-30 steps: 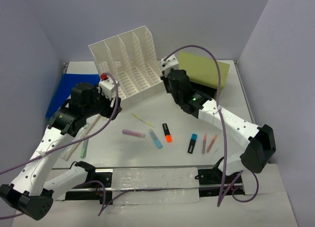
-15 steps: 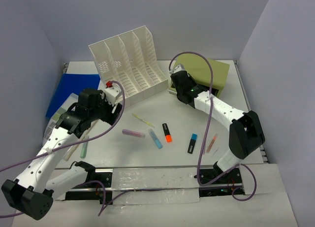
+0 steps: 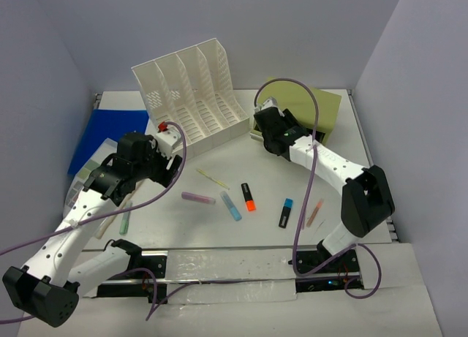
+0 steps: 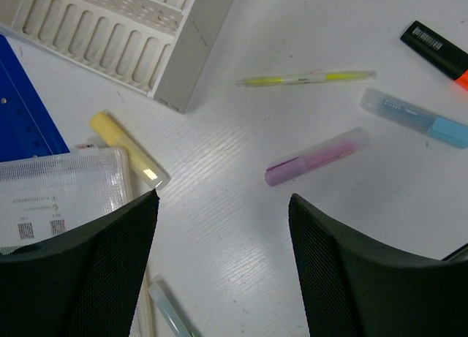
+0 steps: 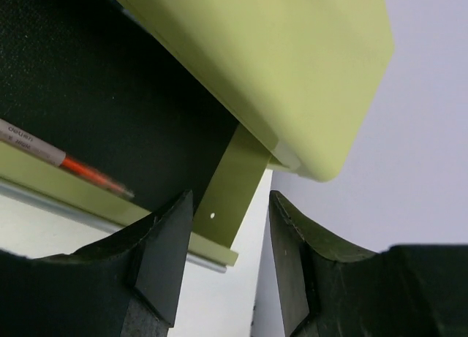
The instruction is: Organize the desk
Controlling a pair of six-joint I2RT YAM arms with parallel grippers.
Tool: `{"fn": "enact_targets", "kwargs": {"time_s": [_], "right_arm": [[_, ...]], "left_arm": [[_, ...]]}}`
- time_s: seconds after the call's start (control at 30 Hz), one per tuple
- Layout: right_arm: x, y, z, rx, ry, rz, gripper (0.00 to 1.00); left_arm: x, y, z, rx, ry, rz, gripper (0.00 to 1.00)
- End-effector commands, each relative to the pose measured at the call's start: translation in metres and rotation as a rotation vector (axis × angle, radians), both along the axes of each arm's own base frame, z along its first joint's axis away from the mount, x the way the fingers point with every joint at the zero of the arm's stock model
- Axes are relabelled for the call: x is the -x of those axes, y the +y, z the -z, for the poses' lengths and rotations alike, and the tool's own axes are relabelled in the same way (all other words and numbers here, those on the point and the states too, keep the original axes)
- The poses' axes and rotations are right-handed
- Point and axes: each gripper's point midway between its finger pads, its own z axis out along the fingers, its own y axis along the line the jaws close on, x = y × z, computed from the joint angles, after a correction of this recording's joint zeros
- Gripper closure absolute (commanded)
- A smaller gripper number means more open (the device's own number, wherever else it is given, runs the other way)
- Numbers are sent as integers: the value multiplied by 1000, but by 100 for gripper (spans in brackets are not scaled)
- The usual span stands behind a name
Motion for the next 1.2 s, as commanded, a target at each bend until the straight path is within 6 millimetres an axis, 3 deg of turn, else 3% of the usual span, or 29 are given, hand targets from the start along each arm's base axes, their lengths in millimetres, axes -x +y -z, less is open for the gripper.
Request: {"fn": "enact_targets", "kwargs": {"time_s": [0.0,0.07,0.17,0.27,0.3,0.5,0.7,0.83,1.03,1.17], "right_arm": [[22,6,-54,-281,-212,94,47],[36,18,-59,-468,-239,79,46],[73,25,-59,-789,-309,67,43],[100,18,-34,-880,-276,149,43],[103,16,-35,-892,-280,158,43],[145,12,24,-1013,-152,295,43],[160,19,72,-1082,-43,375,46],[160,13,85,-1075,-59,422,48],[169,-4,120,-1065,-10,538,48],[170,-12,127,-1053,-23,601,49]], "left_arm": [[-8,-1,-12,13,-69,-1,21],[-9,1,-6,-1,-67,-9,21],[-12,10,14,-53,-55,-37,20],[-8,16,32,-82,-32,-34,20],[-8,17,32,-84,-36,-33,20],[-5,37,64,-155,-35,-101,19],[-6,43,70,-152,-62,-142,19],[-5,46,73,-160,-63,-155,19],[-6,59,87,-214,-77,-211,19],[-8,68,93,-243,-103,-255,17]]}}
